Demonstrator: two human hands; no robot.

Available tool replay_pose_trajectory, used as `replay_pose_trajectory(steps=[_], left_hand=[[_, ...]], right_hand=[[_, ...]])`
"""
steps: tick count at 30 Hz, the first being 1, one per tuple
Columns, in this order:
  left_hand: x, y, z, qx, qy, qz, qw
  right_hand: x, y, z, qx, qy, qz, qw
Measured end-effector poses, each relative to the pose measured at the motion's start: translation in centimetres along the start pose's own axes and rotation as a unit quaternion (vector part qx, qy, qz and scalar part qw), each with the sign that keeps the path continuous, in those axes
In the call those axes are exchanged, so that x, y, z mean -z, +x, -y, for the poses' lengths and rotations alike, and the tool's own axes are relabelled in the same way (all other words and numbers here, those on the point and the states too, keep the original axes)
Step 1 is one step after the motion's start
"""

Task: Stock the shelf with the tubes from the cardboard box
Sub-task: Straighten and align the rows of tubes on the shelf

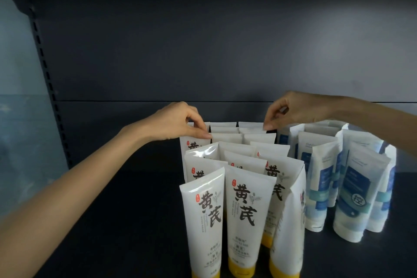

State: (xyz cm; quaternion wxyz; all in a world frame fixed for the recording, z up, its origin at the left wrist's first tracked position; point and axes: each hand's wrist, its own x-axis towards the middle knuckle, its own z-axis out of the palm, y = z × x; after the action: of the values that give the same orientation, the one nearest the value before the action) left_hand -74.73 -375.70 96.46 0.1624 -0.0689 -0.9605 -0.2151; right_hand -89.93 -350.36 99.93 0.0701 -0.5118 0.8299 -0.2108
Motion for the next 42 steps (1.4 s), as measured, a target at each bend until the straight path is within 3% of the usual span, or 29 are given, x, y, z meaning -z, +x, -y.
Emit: replay_pose_trajectory(steps=[3,7,19,25,30,36,42], left_hand=[[0.9,-0.7,0.7,0.019,-0.009,0.002,1.0],[1.6,-1.6,1.6,0.026,-0.032,0.006,0.999],[1.8,-1.9,1.8,0.037,-0.025,0.0,0.999],[2.0,-2.2,1.4,0.036,-0.009,-0.007,0.999],[2.8,-2.9,0.2,0.023,-0.019,-0.061,0.998],[2.3,-4.5,-2.7,0.004,-0.027,0.004,1.0],[1.8,-4.8,-4.0,0.031,0.081,0.037,0.996]], right_hand=[[0.0,0.9,-0.7,0.015,-0.041,-0.05,0.998],[-0.6,1.8,-1.4,-0.002,-0.119,-0.052,0.992],[-0.6,1.8,-1.9,0.01,-0.159,-0.063,0.985],[-0.5,1.4,-1.3,-0.001,-0.133,-0.054,0.99],[0.3,0.3,0.9,0.024,-0.041,-0.08,0.996],[-0.8,-0.6,4.9,0.086,0.017,0.012,0.996],[-2.7,-0.4,6.5,0.112,-0.025,0.076,0.99]])
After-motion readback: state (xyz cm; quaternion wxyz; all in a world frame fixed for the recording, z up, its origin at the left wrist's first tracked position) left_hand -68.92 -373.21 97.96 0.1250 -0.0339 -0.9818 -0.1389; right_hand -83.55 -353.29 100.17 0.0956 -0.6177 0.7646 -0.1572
